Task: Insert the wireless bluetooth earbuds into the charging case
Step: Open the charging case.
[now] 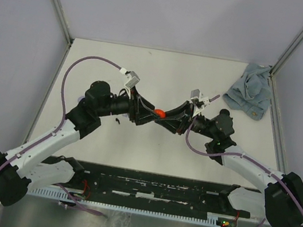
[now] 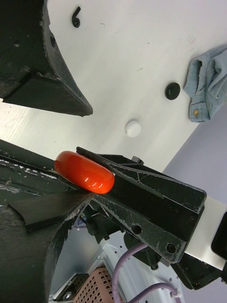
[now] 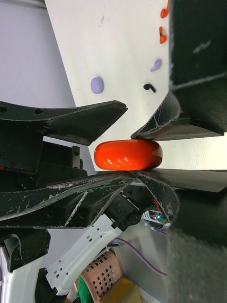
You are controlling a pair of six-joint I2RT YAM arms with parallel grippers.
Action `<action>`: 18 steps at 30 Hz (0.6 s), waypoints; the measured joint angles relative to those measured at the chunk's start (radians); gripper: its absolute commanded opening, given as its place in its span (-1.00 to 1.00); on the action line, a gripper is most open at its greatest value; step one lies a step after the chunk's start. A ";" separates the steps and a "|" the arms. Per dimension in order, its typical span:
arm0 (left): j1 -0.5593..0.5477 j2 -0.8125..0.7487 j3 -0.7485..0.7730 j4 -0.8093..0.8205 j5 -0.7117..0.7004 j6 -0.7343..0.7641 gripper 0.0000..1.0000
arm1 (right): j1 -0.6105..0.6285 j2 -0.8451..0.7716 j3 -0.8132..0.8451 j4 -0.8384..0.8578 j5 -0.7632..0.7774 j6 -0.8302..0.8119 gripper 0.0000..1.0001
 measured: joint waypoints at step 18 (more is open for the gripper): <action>0.004 0.008 0.066 -0.053 -0.078 0.000 0.41 | 0.000 -0.018 0.000 -0.008 0.008 -0.005 -0.80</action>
